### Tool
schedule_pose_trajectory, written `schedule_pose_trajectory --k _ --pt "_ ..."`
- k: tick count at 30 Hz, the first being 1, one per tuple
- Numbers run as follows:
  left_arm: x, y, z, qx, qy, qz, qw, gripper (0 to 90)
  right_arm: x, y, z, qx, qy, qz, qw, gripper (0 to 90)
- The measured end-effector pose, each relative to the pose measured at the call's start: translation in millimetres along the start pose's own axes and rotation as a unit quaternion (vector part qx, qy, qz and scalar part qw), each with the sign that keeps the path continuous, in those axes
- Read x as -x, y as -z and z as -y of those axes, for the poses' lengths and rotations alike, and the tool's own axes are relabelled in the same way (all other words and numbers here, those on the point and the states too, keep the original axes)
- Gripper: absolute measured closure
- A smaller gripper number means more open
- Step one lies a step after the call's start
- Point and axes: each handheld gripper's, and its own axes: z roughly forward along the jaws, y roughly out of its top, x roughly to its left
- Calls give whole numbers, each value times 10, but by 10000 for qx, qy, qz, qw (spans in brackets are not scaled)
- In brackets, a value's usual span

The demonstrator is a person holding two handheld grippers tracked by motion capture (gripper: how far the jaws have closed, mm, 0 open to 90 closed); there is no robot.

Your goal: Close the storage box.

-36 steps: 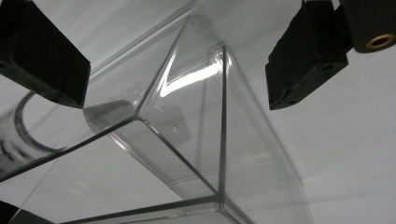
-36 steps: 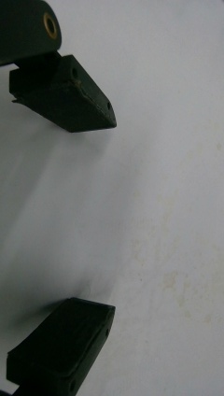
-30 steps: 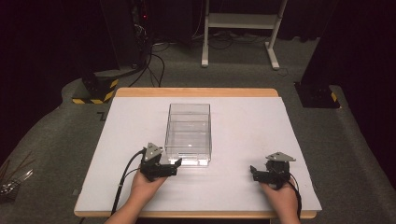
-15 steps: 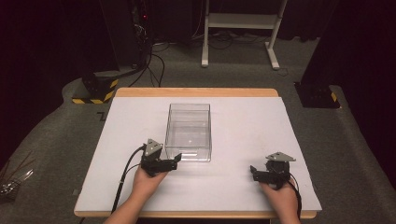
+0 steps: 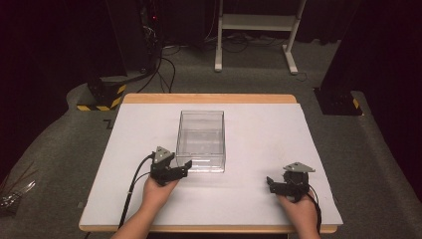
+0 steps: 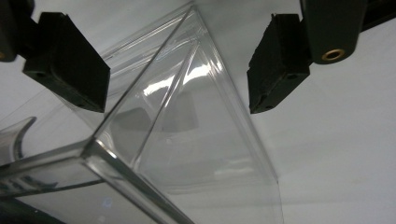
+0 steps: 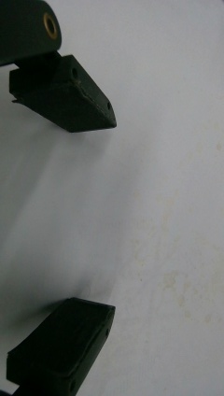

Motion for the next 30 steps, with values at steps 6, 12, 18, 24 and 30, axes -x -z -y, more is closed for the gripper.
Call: schedule_pose_trajectory --k 6,12,18,24,30 --pt "-6 -9 -2 9 30 -20 10000 281 0 0 0 1 0 0 10000 99" --pt "-13 -20 -5 13 42 -50 10000 325 0 0 0 0 1 0 10000 99" --pt "3 -21 -1 8 45 -56 10000 338 0 0 0 -1 1 1 10000 99" --pt "-6 19 -17 72 82 6 9999 296 0 0 0 0 1 1 10000 99" --pt "-8 85 9 32 -30 60 10000 238 0 0 0 2 9 3 10000 99"
